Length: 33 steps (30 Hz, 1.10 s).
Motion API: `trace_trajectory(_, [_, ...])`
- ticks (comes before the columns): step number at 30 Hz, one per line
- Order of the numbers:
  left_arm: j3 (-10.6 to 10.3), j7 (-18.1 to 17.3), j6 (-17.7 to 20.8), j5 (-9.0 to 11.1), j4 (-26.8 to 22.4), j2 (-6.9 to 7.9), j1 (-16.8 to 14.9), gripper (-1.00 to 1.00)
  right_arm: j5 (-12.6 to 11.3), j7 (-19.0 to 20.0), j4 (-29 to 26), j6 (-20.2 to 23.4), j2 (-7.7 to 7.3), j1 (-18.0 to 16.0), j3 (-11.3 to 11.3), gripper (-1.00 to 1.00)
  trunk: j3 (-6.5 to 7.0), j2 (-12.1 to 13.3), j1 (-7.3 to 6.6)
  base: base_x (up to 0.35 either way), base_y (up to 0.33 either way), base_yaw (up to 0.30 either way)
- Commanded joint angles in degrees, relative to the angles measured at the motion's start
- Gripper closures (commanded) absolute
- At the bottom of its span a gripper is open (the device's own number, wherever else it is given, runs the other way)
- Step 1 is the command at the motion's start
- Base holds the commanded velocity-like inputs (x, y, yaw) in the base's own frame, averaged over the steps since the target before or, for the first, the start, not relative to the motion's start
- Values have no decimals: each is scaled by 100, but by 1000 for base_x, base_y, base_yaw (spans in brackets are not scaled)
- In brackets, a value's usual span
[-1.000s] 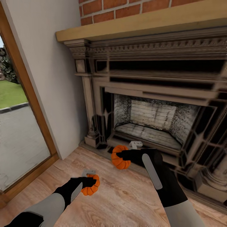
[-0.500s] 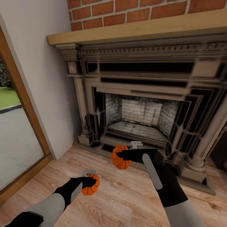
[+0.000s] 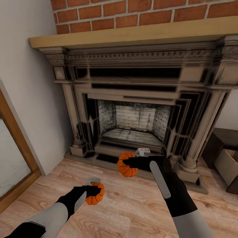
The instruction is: Place each of the two pumpkins and all three candles from the living room inside a cabinet in the living room (use any cabinet), then make sure every cabinet is closed, and position the cauldron so it is next to a table in the living room.
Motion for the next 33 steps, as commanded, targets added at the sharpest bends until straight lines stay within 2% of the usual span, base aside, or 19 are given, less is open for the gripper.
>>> trace_trajectory(1, [-35,5,29,58,-13,4,-2,100,-82,-41,-3,18,1,-5,1,100,1,-3,-1,0,0,-242])
trace_trajectory(11, [-54,9,29,51,-11,4,-2,100,-82,-41,-1,18,1,-5,1,100,61,-3,-1,0,-20,-242])
trace_trajectory(16, [-67,14,29,48,-9,4,-2,100,-82,-41,0,18,1,-5,1,100,89,-3,-1,0,-192,-222])
trace_trajectory(22, [-70,15,29,45,-9,4,-4,100,-77,-51,3,18,-14,-5,0,100,96,-3,-1,0,-249,-50])
trace_trajectory(28, [-70,15,29,42,-9,4,-3,100,-66,-52,3,18,-34,-5,-338,100,96,-3,-1,0,-261,-5])
trace_trajectory(33, [-71,15,29,43,-9,4,-1,100,-59,-57,-48,18,-39,2,-439,100,96,-3,-1,0,-262,-1])
